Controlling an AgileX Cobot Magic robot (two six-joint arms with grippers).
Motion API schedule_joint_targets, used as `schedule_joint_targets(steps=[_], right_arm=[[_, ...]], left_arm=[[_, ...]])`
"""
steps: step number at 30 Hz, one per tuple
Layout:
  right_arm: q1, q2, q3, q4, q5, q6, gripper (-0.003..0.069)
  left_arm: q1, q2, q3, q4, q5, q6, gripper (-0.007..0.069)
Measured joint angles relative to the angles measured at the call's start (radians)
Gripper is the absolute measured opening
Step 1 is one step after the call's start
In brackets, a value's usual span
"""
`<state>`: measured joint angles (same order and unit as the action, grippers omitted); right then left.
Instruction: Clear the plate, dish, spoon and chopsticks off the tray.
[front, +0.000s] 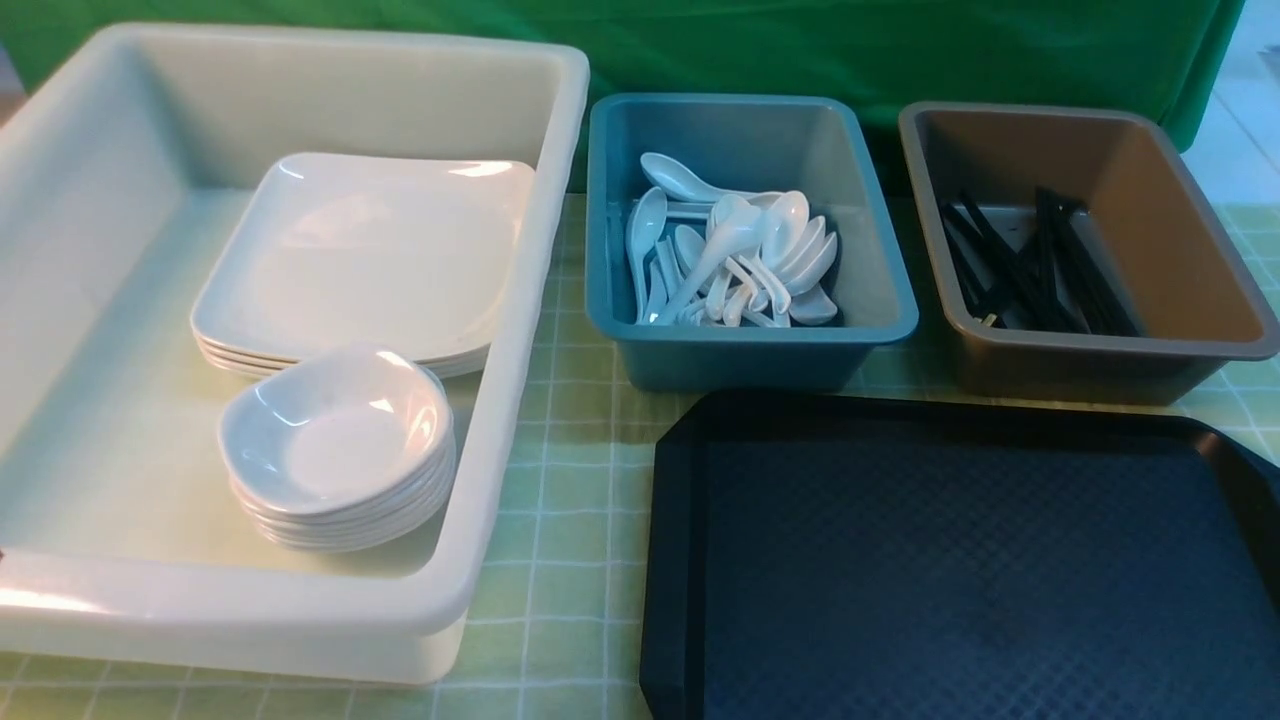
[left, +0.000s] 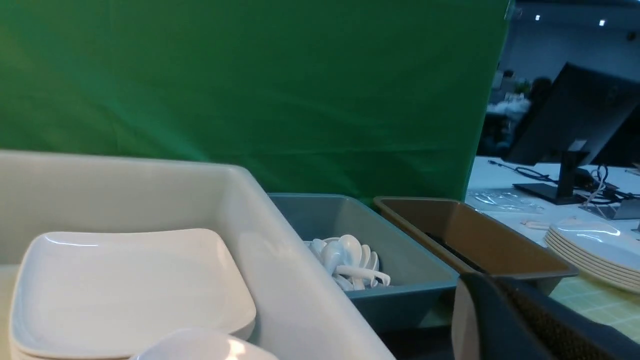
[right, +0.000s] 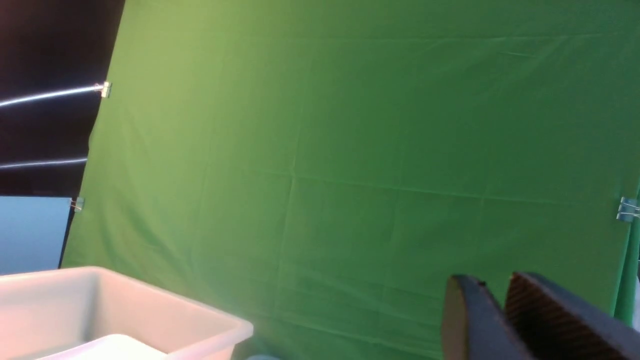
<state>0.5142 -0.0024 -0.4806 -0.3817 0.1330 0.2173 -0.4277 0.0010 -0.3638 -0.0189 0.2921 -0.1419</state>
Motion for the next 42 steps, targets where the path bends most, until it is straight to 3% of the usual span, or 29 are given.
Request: schedule_joint_targets(steps=[15, 20, 25, 30, 34, 42], right_arm=[[0.000, 0.000, 0.000, 0.000, 0.002, 0.001, 0.0151], [0.000, 0.000, 0.000, 0.000, 0.002, 0.001, 0.0159], [0.000, 0.000, 0.000, 0.000, 0.003, 0.001, 0.0173], [0.000, 0.000, 0.000, 0.000, 0.003, 0.001, 0.0179], [0.000, 0.000, 0.000, 0.000, 0.003, 0.001, 0.0192], [0.000, 0.000, 0.000, 0.000, 0.003, 0.001, 0.0214]], left_arm=[[0.000, 0.001, 0.003, 0.019, 0.025, 0.002, -0.0015], [0.024, -0.001, 0.013, 0.044, 0.014, 0.074, -0.0015], [0.206, -0.001, 0.136, -0.017, -0.049, 0.278, -0.0015], [0.385, -0.001, 0.313, -0.015, -0.141, 0.273, -0.0014], [0.442, -0.001, 0.367, -0.001, -0.135, 0.267, -0.0014], [0.450, -0.001, 0.371, 0.003, -0.073, 0.265, -0.0014]])
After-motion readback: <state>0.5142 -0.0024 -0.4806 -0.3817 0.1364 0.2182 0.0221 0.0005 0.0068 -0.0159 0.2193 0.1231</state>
